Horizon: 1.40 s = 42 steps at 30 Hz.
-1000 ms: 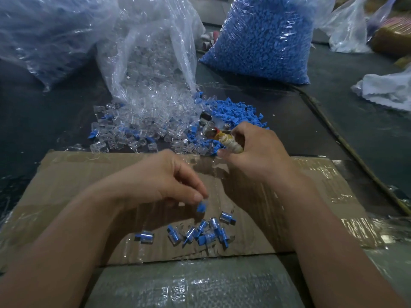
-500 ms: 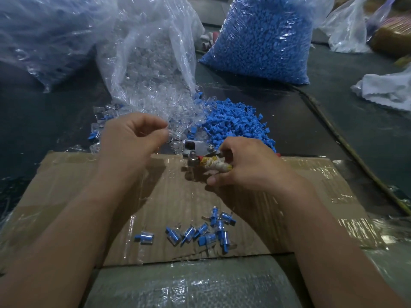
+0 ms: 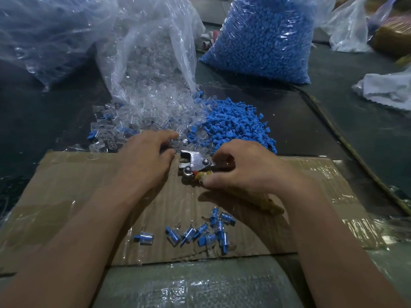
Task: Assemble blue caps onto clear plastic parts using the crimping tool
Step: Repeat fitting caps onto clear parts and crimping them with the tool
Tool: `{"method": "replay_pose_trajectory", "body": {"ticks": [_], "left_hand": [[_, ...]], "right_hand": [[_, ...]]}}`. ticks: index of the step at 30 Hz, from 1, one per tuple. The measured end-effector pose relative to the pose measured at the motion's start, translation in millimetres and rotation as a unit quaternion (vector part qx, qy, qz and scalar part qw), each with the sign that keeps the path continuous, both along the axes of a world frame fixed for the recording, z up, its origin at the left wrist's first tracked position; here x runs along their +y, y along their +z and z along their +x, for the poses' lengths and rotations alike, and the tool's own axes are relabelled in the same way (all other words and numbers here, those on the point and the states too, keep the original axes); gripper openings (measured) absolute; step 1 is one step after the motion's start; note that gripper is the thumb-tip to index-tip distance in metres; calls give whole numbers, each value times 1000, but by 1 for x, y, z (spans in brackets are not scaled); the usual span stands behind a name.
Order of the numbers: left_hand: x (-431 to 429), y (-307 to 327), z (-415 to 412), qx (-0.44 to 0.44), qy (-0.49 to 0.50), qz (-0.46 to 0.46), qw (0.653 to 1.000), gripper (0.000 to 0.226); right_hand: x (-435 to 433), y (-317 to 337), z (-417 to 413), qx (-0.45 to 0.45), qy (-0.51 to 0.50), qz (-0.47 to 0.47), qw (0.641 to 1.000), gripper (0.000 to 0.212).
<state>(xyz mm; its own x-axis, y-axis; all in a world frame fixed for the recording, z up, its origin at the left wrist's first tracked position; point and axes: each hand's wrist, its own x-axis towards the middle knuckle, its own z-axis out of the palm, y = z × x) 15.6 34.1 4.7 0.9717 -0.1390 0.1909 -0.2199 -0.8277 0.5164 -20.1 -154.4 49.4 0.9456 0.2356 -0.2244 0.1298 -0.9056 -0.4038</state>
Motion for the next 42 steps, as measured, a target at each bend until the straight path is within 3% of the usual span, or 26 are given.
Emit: {"method": "replay_pose_trajectory", "body": {"ticks": [5,12,18,22,33,42], "left_hand": [[-4,1,0,2,4,-3,1000,31],[-3,4,-2,-22,55,-117,991,15],[-4,6,-5,33,91,-268,959,19],[-4,12,-8,58,80,-342,934,25],[-5,21,-14,123,39,-424,896,15],[-7,25,-18,147,13,-451,880,23]], "right_hand": [[-12,1,6,-134,-110,68,982,23],[-27,-4,12,-184,-194,82,960,21],[-21,-13,16,-178,-150,59,971,9],[-12,-21,20,-164,-98,20,981,23],[-14,-33,33,-128,-116,22,985,19],[-12,-34,30,-185,-82,28,979,7]]}}
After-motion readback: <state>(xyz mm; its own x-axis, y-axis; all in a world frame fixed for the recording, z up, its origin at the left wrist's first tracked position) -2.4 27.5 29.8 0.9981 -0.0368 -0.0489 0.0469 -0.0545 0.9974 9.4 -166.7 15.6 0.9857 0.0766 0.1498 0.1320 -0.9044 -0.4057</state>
